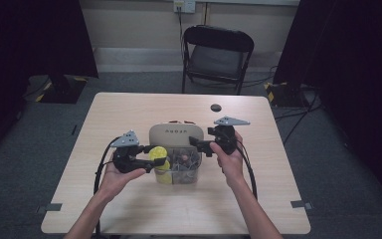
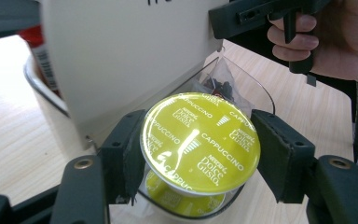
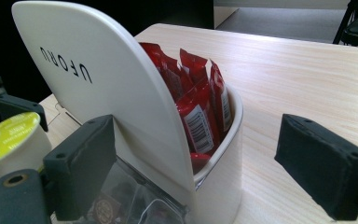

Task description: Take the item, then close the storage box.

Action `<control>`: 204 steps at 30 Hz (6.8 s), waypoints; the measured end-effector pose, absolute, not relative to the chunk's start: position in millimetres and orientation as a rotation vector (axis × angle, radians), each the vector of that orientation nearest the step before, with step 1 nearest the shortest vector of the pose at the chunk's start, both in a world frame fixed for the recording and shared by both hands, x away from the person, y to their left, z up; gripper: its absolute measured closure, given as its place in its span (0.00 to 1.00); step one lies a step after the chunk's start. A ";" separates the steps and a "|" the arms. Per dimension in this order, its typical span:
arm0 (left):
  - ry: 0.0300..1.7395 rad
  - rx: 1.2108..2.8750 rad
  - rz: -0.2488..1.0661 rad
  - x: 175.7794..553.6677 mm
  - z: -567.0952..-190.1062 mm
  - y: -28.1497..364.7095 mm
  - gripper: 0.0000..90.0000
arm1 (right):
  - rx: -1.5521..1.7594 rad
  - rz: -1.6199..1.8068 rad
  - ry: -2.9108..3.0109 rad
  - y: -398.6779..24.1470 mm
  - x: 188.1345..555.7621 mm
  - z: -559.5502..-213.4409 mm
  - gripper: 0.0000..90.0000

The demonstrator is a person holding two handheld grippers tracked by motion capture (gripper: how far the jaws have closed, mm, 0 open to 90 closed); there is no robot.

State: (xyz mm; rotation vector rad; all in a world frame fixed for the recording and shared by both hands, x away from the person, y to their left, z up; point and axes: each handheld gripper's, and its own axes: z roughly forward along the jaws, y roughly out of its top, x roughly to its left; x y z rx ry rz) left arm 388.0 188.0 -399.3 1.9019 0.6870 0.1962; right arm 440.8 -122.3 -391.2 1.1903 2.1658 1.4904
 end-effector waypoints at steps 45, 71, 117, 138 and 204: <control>0.855 1.855 0.264 406.7 -405.2 270.2 0.42 | 1.194 1.486 2.161 -123.0 439.1 -393.7 0.13; 1.023 1.896 0.285 426.7 -447.9 296.2 0.42 | 1.213 1.455 2.133 -136.6 433.9 -397.2 0.14; 1.144 1.958 0.290 423.3 -485.3 307.9 0.24 | 1.201 1.461 2.155 -131.2 436.5 -398.6 0.13; 1.067 2.101 0.403 389.6 -497.5 294.5 0.25 | 1.165 1.516 2.149 -118.2 440.6 -381.6 0.16; 1.077 2.093 0.475 387.3 -501.9 290.1 0.19 | 1.052 1.581 2.271 -117.0 394.5 -377.0 0.34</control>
